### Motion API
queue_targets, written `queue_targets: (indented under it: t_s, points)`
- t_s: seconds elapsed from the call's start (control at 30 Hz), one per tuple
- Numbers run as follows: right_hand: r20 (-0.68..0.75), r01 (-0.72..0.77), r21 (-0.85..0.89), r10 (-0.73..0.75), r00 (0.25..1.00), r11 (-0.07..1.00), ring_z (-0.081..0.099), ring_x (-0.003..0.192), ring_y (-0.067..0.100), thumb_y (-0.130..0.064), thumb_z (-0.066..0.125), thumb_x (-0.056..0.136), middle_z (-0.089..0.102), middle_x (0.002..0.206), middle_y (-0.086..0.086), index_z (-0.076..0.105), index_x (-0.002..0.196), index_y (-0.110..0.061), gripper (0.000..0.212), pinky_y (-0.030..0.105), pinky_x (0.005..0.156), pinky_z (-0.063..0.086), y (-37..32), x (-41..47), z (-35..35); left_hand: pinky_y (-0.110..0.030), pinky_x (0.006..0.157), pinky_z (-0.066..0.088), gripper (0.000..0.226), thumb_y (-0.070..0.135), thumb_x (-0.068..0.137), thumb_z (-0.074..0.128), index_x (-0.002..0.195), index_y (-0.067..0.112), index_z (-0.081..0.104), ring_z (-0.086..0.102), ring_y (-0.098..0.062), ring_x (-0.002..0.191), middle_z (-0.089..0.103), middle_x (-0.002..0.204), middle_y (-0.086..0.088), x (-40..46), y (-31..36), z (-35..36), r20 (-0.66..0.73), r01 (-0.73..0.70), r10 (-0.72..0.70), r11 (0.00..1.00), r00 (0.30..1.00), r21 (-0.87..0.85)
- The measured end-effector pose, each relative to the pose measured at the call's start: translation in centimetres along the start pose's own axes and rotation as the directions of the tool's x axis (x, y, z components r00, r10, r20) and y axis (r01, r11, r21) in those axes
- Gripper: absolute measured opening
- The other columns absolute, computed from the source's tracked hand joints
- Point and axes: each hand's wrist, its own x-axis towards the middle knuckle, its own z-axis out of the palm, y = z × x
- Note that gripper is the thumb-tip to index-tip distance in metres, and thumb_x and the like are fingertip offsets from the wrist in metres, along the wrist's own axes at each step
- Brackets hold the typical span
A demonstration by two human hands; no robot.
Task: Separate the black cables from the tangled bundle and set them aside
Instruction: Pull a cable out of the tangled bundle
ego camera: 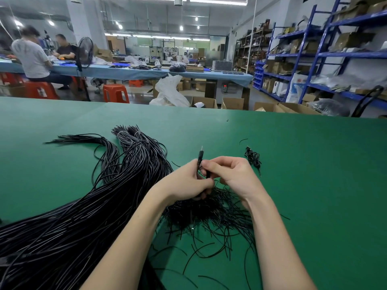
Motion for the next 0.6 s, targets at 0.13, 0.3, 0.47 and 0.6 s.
queue_targets:
  t_s: [0.13,0.3,0.47,0.6]
  points:
    - [-0.041,0.021,-0.142,-0.028,0.999,0.990,0.066,0.066,-0.005,-0.030,0.080,0.087,0.078,0.078,-0.010,0.081,0.084,-0.019,0.011,0.004,0.057,0.041,-0.7,0.0,-0.1,-0.037,0.071,0.047,0.028,0.017,0.099,0.043,0.123,0.007,0.054,0.052,-0.020,0.074,0.060,0.090,-0.004,0.9,-0.7,0.1,-0.120,0.016,0.019,0.958,0.993,0.288]
    - [-0.088,0.034,-0.211,-0.053,0.995,0.977,0.067,0.070,-0.010,-0.036,0.086,0.080,0.079,0.083,-0.013,0.081,0.091,-0.024,0.017,0.006,0.059,0.044,-0.6,0.3,0.9,-0.032,0.086,0.052,0.035,0.012,0.101,0.037,0.132,0.008,0.053,0.065,-0.030,0.102,0.063,0.121,-0.014,0.7,-0.5,0.6,-0.179,-0.006,0.086,0.914,0.980,0.406]
    - [-0.087,0.032,-0.045,-0.035,0.996,0.998,0.053,0.053,0.003,-0.017,0.081,0.086,0.072,0.067,-0.005,0.080,0.094,-0.007,0.012,0.014,0.048,0.040,-0.3,0.2,0.7,-0.017,0.045,0.040,0.021,0.012,0.096,0.041,0.097,0.028,0.056,0.052,-0.006,0.043,0.059,0.068,0.006,0.3,0.0,0.3,-0.127,-0.082,0.118,0.962,0.985,0.261]
    - [-0.111,0.018,-0.008,-0.018,0.994,1.000,0.043,0.043,0.003,-0.013,0.081,0.086,0.060,0.053,-0.003,0.079,0.091,-0.001,0.013,0.014,0.045,0.038,0.1,0.4,0.5,-0.024,0.051,0.041,0.019,0.011,0.099,0.043,0.087,0.022,0.054,0.051,-0.013,0.049,0.050,0.060,0.008,-0.2,0.5,-0.3,0.034,-0.088,0.083,0.982,0.996,0.168]
